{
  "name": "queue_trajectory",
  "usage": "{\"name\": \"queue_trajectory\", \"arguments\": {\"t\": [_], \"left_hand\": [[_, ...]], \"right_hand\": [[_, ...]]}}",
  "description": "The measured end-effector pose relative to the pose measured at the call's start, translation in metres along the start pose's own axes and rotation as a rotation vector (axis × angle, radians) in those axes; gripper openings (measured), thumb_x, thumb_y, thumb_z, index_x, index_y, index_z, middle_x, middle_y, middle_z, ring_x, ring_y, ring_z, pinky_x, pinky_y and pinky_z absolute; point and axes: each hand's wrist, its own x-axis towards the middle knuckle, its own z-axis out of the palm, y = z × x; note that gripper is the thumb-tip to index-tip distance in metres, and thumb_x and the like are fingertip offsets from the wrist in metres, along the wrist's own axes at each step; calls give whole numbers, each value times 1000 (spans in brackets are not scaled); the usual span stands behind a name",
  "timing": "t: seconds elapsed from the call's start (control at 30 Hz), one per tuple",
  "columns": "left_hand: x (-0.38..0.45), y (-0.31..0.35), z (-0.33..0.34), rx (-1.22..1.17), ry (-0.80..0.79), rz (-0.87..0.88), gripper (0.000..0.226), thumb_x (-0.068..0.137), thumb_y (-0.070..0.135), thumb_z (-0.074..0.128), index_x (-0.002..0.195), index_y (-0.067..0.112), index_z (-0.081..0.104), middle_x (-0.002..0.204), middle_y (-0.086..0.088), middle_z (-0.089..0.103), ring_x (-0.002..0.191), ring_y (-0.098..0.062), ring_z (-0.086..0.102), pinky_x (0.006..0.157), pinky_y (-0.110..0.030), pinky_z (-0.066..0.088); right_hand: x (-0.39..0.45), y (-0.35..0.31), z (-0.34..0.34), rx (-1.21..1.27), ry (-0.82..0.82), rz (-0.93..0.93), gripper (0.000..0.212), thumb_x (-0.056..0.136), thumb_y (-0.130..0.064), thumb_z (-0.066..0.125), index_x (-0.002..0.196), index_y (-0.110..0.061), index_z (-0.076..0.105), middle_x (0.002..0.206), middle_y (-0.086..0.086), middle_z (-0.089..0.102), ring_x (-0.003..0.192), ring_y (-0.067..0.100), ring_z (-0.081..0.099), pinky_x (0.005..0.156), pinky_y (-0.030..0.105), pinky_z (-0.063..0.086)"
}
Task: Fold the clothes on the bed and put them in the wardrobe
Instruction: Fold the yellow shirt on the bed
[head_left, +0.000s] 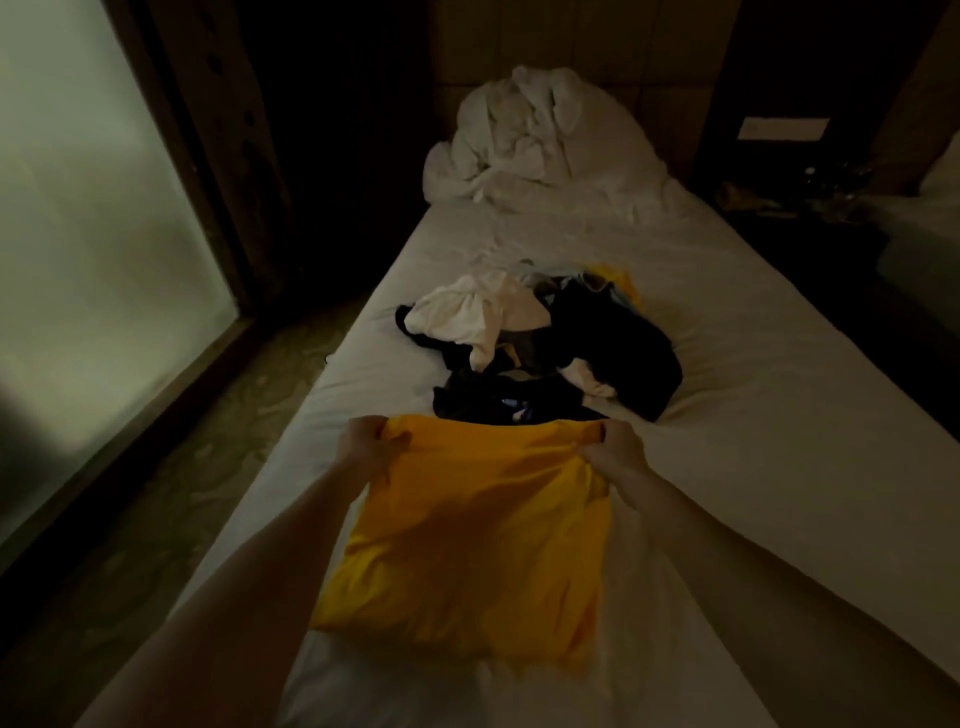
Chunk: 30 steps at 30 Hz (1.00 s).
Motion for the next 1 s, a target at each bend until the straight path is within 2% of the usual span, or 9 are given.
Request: {"name": "queue_trajectory", "arguments": {"t": [0.1,0.17,0.23,0.3,0.47,0.57,0.7,0.83,1.0], "left_hand": [[30,-18,18,81,7,-42,18,88,22,69,88,4,65,67,-10,63,40,-14,56,36,-21,41],[45,-31,26,118,19,-64,17,87,23,71,86,7,65,73,-11,64,52,-19,60,46,-26,49],[57,-43,34,157,20,-42,21,84,25,73,94,7,67,86,-12,68,70,-26,66,64,-35,56],[63,-50,39,205,22,13,28,84,26,74,103,8,67,95,-8,68,82,-25,64,70,-36,53],[66,-52,44,308,25,136,33,85,25,72,115,15,61,115,-10,59,99,-25,58,77,-35,49],[65,-43,41,393,5,163,32,87,27,69,117,22,60,118,-6,57,101,-23,57,74,-35,49],[63,-18,40,330,14,172,36,87,29,68,121,22,59,122,-2,59,106,-18,57,82,-35,52],[60,10,46,318,26,229,37,86,31,70,120,20,60,123,-3,60,107,-22,58,82,-36,51],[66,45,66,398,8,289,32,89,27,63,120,20,61,116,-2,60,103,-25,61,81,-39,53]], "right_hand": [[24,21,21,-91,-3,-19,9,90,-13,63,97,-14,57,98,4,58,105,30,59,80,33,46],[31,39,37,-118,-13,-47,27,93,-12,59,119,-16,53,115,8,57,111,29,55,87,36,47],[33,52,49,-157,-24,-104,46,97,-12,52,140,-22,39,133,11,50,119,29,51,92,39,45],[35,61,57,-222,-20,-169,53,101,-14,46,149,-25,27,141,9,44,126,29,46,93,39,43],[40,66,55,-502,-73,-264,37,103,-21,35,139,-26,38,131,8,46,121,29,47,91,41,44],[36,63,38,-589,-97,-246,45,97,-31,38,141,-26,38,134,5,45,125,27,41,98,42,39],[30,58,14,-530,3,-238,49,95,-47,33,139,-28,43,136,5,46,125,26,39,100,44,39],[35,41,-1,-521,81,-264,45,99,-48,38,139,-28,45,139,4,45,127,27,38,100,43,37],[58,17,-9,-520,68,-325,42,100,-32,42,142,-27,45,147,1,43,133,26,37,105,45,39]]}}
